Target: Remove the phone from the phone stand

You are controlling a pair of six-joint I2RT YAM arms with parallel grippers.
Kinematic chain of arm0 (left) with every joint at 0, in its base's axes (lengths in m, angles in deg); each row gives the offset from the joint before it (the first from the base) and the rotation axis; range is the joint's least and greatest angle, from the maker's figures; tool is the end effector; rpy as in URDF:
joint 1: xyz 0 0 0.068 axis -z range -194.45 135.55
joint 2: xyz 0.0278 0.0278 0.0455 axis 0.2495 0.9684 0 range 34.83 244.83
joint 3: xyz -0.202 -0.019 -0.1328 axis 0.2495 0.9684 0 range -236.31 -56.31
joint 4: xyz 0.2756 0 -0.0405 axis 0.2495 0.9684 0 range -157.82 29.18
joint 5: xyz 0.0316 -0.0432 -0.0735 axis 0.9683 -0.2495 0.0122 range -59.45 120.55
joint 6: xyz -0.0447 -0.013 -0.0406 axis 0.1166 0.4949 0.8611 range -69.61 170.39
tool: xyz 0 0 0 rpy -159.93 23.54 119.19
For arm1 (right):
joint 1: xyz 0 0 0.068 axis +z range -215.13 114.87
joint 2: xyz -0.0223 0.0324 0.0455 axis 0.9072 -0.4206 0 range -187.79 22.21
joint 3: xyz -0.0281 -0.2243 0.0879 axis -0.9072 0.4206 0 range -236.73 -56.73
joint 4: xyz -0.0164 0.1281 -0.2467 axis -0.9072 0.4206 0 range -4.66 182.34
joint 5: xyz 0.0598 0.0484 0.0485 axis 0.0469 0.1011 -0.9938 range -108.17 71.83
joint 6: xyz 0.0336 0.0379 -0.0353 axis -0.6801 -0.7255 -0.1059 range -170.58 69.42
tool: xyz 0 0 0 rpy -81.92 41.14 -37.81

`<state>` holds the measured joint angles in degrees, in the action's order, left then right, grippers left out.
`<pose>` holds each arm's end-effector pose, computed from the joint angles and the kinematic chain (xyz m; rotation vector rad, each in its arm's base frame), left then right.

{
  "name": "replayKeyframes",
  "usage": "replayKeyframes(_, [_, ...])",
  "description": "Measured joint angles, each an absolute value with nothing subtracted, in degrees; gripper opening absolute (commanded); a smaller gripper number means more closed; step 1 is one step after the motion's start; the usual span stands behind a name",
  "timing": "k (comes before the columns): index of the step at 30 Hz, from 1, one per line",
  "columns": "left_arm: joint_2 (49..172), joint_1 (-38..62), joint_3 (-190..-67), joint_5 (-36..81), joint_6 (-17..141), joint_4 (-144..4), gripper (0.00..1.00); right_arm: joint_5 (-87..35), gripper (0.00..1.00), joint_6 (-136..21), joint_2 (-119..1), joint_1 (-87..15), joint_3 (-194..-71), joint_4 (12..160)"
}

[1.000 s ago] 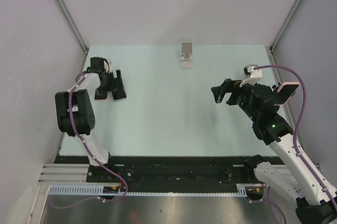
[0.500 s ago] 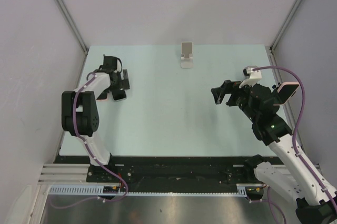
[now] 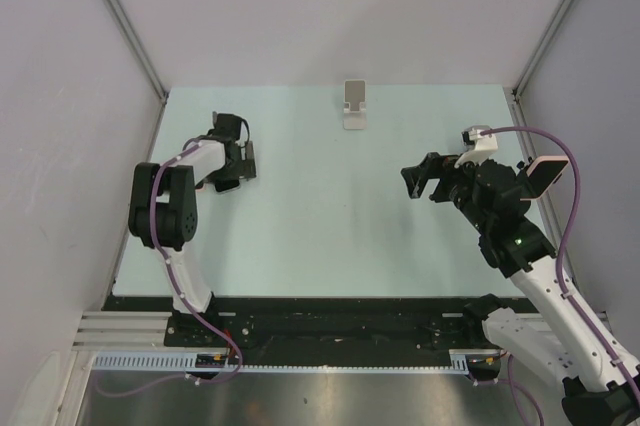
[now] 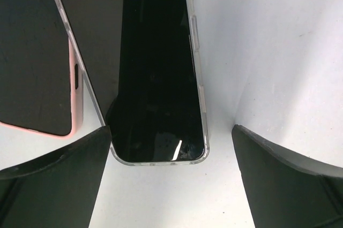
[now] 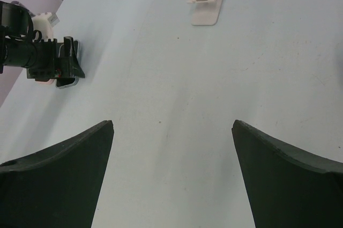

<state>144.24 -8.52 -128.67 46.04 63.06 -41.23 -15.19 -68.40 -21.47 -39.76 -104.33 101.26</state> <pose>0.3954 -0.0287 0.1156 -0.2386 2.6253 0.2539 0.2072 0.0954 0.3269 -0.0810 1.8052 0.4948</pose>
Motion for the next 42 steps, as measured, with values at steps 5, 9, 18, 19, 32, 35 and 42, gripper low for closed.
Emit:
replayKeyframes(5, [144.3, -8.5, -128.7, 46.8, 63.5, -41.5, 0.99, -15.2, 0.98, -68.3, -21.2, -39.8, -104.3, 101.3])
replayKeyframes(9, [144.3, -8.5, -128.6, 47.0, 64.0, -41.6, 0.99, -15.2, 0.98, -68.2, -21.2, -39.8, -104.3, 101.3])
replayKeyframes(18, [141.7, -8.8, -127.4, 50.3, 65.0, -41.8, 0.99, -15.2, 0.98, -67.9, -21.1, -39.8, -104.3, 101.3])
replayKeyframes(19, [141.7, -8.9, -127.4, 50.3, 65.0, -42.0, 0.98, -15.2, 0.98, -67.9, -21.1, -39.8, -104.3, 101.3])
replayKeyframes(32, [144.0, -10.9, -127.5, 46.8, 65.5, -43.4, 0.92, -15.2, 0.98, -67.9, -21.1, -39.8, -103.6, 101.2])
replayKeyframes(35, [144.2, -11.0, -127.6, 46.0, 65.5, -43.5, 0.86, -15.2, 0.98, -67.9, -21.1, -39.8, -103.6, 101.2])
replayKeyframes(42, [144.4, -11.1, -127.8, 44.3, 64.9, -43.9, 0.6, -15.2, 0.98, -67.8, -21.1, -39.8, -103.6, 101.2])
